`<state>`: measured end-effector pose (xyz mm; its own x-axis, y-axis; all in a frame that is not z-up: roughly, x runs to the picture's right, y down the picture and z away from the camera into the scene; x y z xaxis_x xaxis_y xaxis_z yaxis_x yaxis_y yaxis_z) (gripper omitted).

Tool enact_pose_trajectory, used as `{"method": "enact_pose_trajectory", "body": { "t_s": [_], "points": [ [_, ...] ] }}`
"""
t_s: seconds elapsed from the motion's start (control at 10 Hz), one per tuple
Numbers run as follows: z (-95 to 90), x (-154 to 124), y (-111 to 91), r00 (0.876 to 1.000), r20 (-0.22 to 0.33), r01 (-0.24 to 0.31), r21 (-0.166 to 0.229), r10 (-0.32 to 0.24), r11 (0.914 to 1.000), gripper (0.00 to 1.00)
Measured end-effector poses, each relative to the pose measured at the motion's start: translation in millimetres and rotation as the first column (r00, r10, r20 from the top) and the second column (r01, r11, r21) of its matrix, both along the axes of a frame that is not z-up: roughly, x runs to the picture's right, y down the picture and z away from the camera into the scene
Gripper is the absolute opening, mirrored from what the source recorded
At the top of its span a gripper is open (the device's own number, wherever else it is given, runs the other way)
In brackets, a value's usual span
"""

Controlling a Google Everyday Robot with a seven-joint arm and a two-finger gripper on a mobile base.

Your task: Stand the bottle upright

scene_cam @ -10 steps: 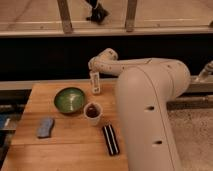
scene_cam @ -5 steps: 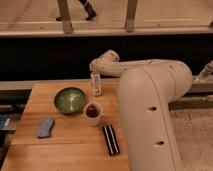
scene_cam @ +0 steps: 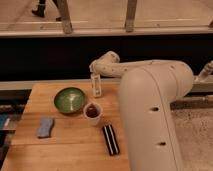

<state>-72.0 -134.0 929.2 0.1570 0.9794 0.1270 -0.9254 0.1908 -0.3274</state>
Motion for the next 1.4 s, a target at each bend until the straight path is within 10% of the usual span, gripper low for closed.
{"method": "enact_pose_trajectory", "body": {
  "t_s": [0.3, 0.9, 1.4],
  "points": [
    [-9.0, -2, -10, 1.000, -0.006, 0.005, 0.026, -0.005, 0.9996, 0.51],
    [-15.5, 0, -12, 1.000, 0.000, 0.002, 0.040, -0.002, 0.9992, 0.03],
    [-12.9, -1, -5, 1.000, 0.014, 0.004, 0.021, -0.005, 0.9998, 0.41]
  ]
}}
